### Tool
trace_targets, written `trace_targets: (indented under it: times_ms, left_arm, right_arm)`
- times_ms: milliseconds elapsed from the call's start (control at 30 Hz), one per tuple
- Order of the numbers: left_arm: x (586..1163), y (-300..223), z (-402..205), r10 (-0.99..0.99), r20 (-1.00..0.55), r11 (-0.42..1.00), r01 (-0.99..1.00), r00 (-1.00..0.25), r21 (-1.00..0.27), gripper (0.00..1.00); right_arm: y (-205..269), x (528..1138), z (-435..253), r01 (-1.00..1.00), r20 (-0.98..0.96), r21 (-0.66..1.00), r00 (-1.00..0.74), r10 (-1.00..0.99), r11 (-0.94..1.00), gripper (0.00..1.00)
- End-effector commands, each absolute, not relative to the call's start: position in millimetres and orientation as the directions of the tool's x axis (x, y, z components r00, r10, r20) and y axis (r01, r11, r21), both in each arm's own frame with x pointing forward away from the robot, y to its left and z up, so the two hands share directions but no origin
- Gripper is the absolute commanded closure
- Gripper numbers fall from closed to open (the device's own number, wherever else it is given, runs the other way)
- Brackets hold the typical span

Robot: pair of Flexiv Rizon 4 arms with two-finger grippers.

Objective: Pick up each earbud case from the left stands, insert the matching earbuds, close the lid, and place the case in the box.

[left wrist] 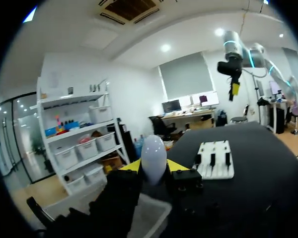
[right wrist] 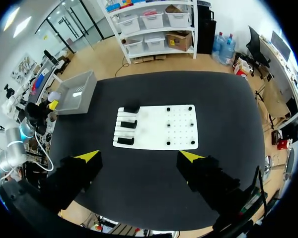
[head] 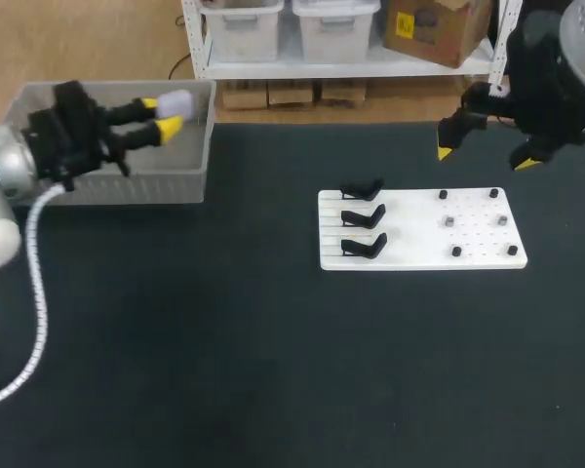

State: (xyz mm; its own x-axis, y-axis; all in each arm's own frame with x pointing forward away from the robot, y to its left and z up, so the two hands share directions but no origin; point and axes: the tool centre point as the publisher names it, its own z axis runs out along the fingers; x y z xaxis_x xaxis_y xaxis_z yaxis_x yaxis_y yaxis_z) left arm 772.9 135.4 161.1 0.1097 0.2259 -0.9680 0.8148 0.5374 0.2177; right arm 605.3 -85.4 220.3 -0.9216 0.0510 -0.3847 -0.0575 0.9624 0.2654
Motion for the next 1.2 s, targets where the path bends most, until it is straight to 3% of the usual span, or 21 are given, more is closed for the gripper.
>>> trace_targets:
  times_ms: [33,367,700,733,767,800,1200]
  left_arm:
    - [782.5,169.1,160.6,0.235,-0.969,0.731,0.643,0.078,0.229,1.0]
    - [840.4,214.6,145.4,0.255,-0.966,0.752,0.618,0.049,0.23,1.0]
    - [871.6,221.4,147.3,0.324,-0.945,0.718,0.638,0.047,0.278,1.0]
    - [871.8,221.9,147.8,0.331,-0.942,0.708,0.649,0.045,0.28,0.7]
    - [871.6,221.7,149.2,0.34,-0.939,0.699,0.655,0.048,0.287,0.11]
    - [869.9,221.1,151.5,0.347,-0.937,0.696,0.656,0.051,0.293,0.0]
    - [835.2,228.2,178.2,0.337,-0.935,0.673,0.666,0.112,0.323,0.0]
  right_arm:
    - [-86.0,603.3,218.8,-0.056,-0.399,0.265,-0.915,0.057,0.963,0.0]
    - [-86.0,603.3,218.8,-0.056,-0.399,0.265,-0.915,0.057,0.963,0.0]
    - [-86.0,603.3,218.8,-0.056,-0.399,0.265,-0.915,0.057,0.963,0.0]
    - [-86.0,603.3,218.8,-0.056,-0.399,0.265,-0.915,0.057,0.963,0.0]
    - [-86.0,603.3,218.8,-0.056,-0.399,0.265,-0.915,0.057,0.963,0.0]
    - [-86.0,603.3,218.8,-0.056,-0.399,0.265,-0.915,0.057,0.963,0.0]
    - [-86.0,603.3,218.8,-0.056,-0.399,0.265,-0.915,0.057,0.963,0.0]
